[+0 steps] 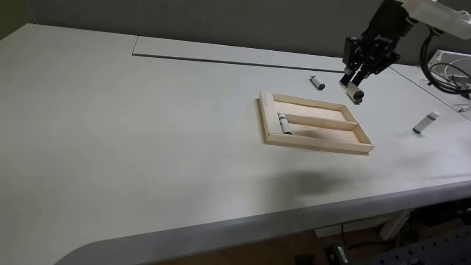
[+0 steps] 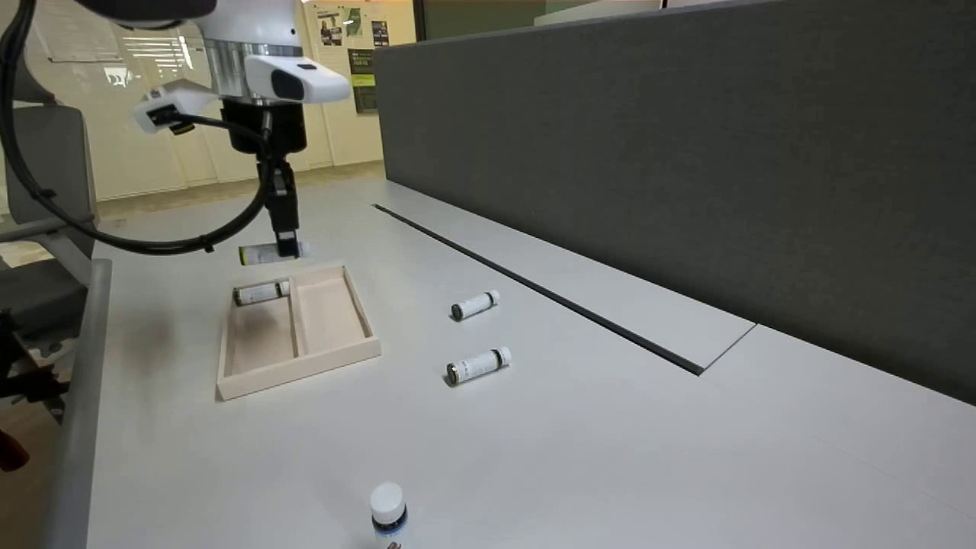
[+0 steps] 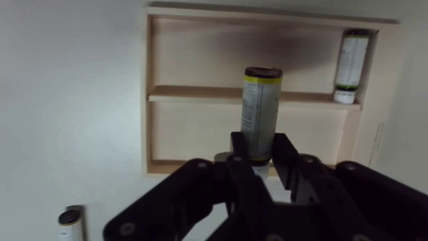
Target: Put the white object on to the tray.
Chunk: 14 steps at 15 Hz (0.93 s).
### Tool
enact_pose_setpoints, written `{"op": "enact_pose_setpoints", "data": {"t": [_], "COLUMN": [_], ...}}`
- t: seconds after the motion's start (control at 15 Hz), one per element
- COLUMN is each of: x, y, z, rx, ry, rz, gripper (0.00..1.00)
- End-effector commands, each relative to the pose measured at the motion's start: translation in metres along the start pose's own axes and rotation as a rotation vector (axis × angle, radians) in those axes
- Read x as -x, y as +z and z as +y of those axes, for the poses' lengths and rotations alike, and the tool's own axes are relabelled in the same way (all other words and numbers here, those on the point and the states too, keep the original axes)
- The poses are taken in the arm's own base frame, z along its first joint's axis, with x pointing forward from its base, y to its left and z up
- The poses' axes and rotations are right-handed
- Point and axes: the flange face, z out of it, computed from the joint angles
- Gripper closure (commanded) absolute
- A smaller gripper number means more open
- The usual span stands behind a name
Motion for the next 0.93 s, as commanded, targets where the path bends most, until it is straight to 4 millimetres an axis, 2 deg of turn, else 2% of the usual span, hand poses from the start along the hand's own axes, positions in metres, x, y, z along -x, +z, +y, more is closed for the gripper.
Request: {"op": "enact_pose_setpoints", "data": {"t": [0.0, 0.2, 0.33, 0.4, 0.47, 0.67, 0.8, 0.87], "x": [0.010, 0.001, -0.013, -0.017, 0.001, -0.013, -0.015, -0.015], "y": [0.014, 0.025, 0.030, 0.031, 0.031, 0.035, 0.036, 0.036], "z": [-0.049, -0.082, -0.088, -0.082, -0.086, -0.081, -0.080, -0.080], "rx": [-0.001, 0.004, 0.024, 0.042, 0.013, 0.027, 0.028, 0.028], "ry": [-0.043, -0.075, -0.063, -0.047, -0.093, -0.077, -0.075, -0.075], "rz": [0.000, 0.020, -0.009, -0.047, -0.011, -0.040, -0.041, -0.041], "gripper": [0.93, 0.93, 0.93, 0.93, 0.74, 0.74, 0.74, 0.93]}}
